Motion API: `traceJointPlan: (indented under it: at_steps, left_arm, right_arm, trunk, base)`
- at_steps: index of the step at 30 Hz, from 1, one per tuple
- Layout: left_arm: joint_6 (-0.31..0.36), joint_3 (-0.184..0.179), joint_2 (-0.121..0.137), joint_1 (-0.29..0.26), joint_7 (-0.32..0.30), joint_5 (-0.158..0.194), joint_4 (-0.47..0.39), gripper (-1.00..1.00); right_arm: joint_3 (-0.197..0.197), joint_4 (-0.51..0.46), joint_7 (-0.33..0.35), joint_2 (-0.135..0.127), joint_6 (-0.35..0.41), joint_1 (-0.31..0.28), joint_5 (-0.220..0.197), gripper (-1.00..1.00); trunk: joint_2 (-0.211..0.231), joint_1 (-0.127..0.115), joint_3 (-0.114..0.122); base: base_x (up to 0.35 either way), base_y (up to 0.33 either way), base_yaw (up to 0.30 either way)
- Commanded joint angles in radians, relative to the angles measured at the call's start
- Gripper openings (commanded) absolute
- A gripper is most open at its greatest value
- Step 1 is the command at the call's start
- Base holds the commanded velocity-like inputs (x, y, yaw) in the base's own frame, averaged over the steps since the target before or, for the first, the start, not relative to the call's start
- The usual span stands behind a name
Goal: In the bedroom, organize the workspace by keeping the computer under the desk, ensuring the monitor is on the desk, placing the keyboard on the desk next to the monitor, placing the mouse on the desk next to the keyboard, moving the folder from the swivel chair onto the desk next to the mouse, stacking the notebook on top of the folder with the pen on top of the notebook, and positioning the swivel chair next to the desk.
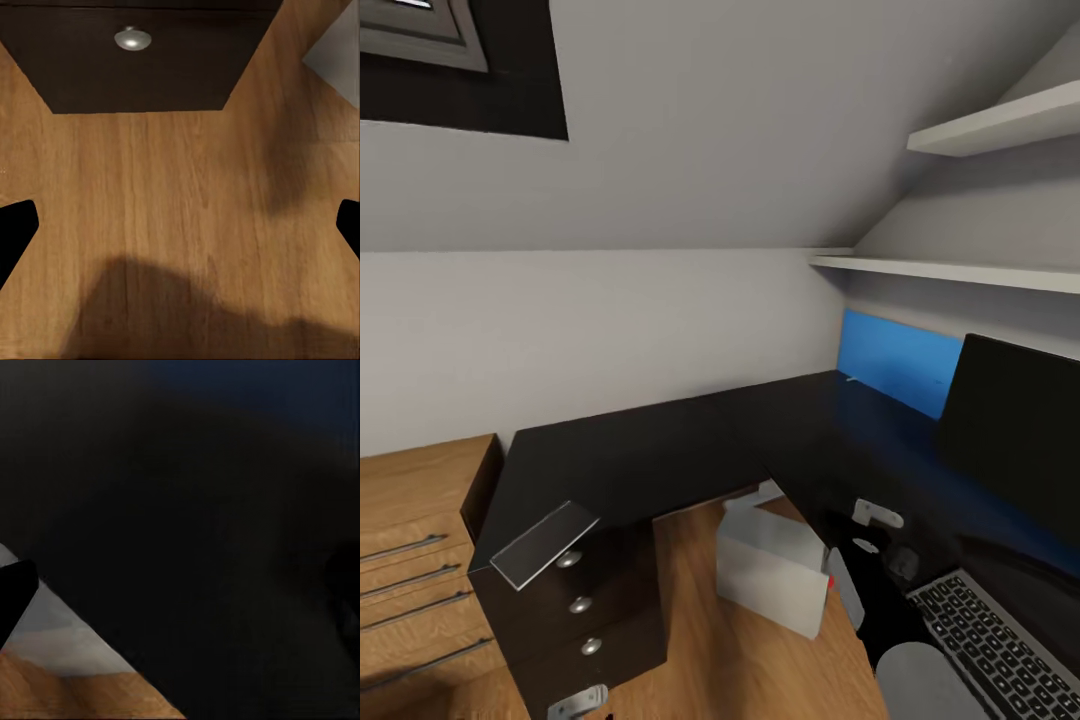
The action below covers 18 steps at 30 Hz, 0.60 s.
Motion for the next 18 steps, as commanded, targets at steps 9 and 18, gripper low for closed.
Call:
traceJointPlan:
  at_steps: [9, 18]
  left_arm:
    - [0.003, 0.000, 0.003, -0.001, 0.007, 0.010, 0.009, 1.00]
    - [-0.029, 0.005, 0.005, -0.001, 0.006, 0.012, 0.129, 1.00]
  right_arm:
    - [0.204, 0.011, -0.043, 0.024, 0.000, 0.043, -0.009, 1.00]
    - [0.243, 0.175, -0.040, 0.053, -0.041, 0.052, -0.012, 1.00]
  trunk:
    - [-0.001, 0.000, -0.001]
    - [-0.001, 0.000, -0.001]
  base:
    - [-0.035, 0.000, 0.280]
    - [-0.007, 0.000, 0.281]
